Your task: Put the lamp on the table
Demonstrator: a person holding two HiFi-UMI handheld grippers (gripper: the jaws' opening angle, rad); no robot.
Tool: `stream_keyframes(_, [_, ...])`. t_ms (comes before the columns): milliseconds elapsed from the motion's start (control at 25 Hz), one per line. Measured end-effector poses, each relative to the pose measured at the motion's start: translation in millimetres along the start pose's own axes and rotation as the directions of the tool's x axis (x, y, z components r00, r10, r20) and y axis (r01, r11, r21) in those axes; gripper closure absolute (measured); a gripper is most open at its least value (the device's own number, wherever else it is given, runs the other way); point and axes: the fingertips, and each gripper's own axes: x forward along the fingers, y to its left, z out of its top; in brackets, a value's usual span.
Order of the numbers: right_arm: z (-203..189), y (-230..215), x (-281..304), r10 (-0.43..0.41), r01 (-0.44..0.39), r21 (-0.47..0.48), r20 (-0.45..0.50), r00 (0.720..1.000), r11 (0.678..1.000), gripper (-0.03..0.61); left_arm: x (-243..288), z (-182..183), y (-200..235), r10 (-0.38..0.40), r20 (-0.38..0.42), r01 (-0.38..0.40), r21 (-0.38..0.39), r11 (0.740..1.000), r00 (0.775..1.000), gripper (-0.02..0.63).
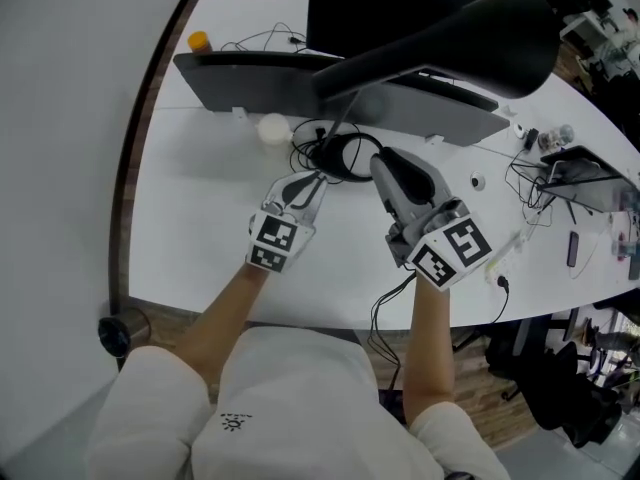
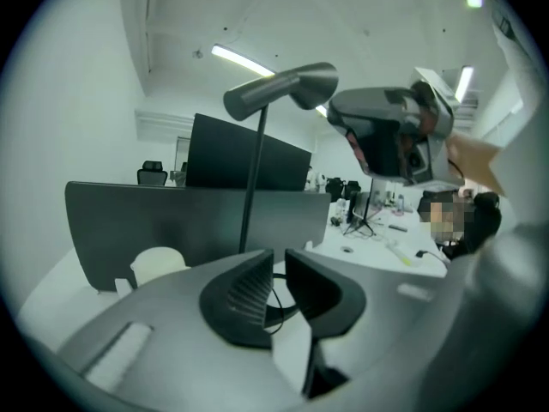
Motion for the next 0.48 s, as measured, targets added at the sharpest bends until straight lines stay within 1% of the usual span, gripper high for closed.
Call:
stream_keyframes(40, [0, 2, -4, -0.006, 0.006, 0.005, 0.002, 1.0, 1.0, 0.531, -5, 4, -2, 0.0, 0.006, 0.0, -0.004, 1.0, 1.0, 0.575])
stream_keyframes(200, [1, 11, -21, -0.017, 0.017, 0.014, 0.008, 1.0, 1.0, 0.531, -24, 17, -10, -0.003, 0.028, 0.003, -0.007, 1.0, 1.0, 0.584])
stream_keyframes(360, [3, 19, -39, -0.036, 0.036, 0.019, 0.021, 0.999, 0.999, 0.538, -40, 28, -14, 0.002, 0.056, -0.001, -0.019, 1.0, 0.998, 0.615])
stream_keyframes(480, [3, 23, -55, -0.052, 0.052, 0.013, 0.019, 0.998, 0.999, 0.54, -53, 34, -20, -0.002, 0.063, 0.003, -0.022, 1.0, 0.998, 0.618])
